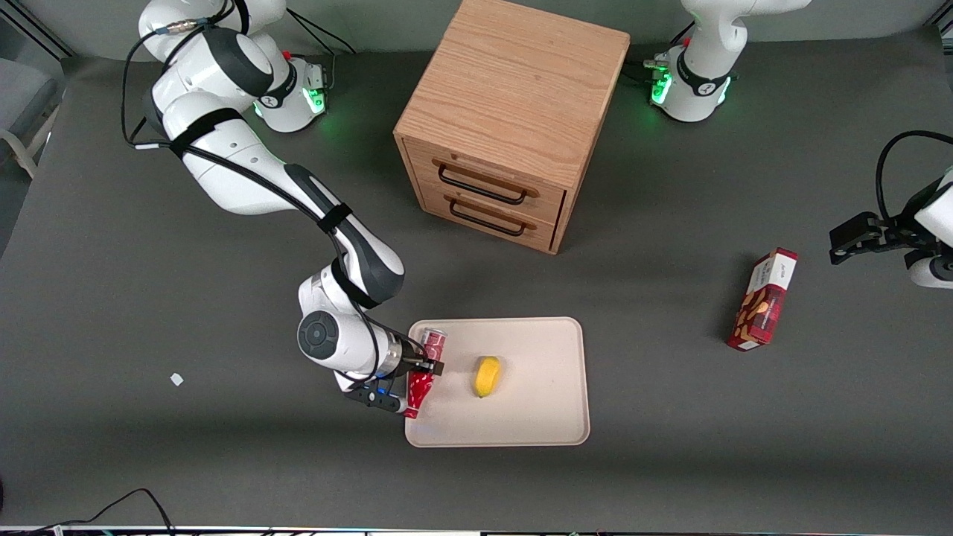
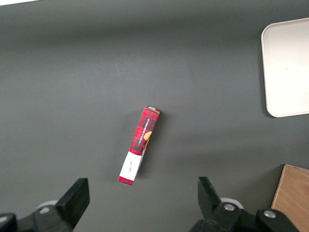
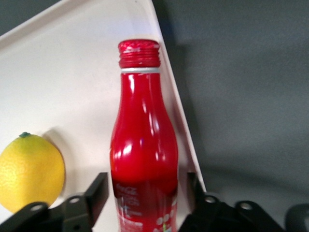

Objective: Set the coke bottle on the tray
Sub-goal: 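Lower the bottle onto the tray and open the right gripper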

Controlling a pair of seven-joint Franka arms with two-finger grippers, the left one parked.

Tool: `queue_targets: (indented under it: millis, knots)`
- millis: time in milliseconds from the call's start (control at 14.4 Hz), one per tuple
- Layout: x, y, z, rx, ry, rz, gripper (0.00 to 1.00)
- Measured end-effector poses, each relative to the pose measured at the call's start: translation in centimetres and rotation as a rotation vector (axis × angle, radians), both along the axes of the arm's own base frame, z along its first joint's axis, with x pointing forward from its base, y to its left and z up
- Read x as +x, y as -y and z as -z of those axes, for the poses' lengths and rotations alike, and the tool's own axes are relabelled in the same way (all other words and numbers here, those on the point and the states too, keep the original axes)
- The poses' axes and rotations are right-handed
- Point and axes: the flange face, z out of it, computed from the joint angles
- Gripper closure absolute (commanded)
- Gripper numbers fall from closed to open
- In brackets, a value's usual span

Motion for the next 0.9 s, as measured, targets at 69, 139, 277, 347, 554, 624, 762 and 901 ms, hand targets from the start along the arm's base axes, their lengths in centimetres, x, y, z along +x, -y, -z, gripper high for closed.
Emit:
queue_targets:
  millis: [69,139,277,347,554,624,762,901]
  knots:
    - [0.0,0.0,0.0,-0.001,0.001,-0.001,0.00]
    - [0.0,0.0,0.0,-0.002,0.001,-0.002,0.00]
    - [0.0,0.0,0.0,-0.011,0.007,-0.009,0.00]
    - [0.0,0.0,0.0,-0.013,0.009,-0.011,0.00]
    - [0.0,-0.1,0.0,-0.021,0.015,-0.019,0.00]
    - [0.0,-0.1,0.0,-0.024,0.018,-0.022,0.00]
    - [0.3,-0.2,-0.7,-0.022,0.031,-0.022,0.00]
    - [0.8,-0.3,-3.9,-0.022,0.054,-0.027,0.00]
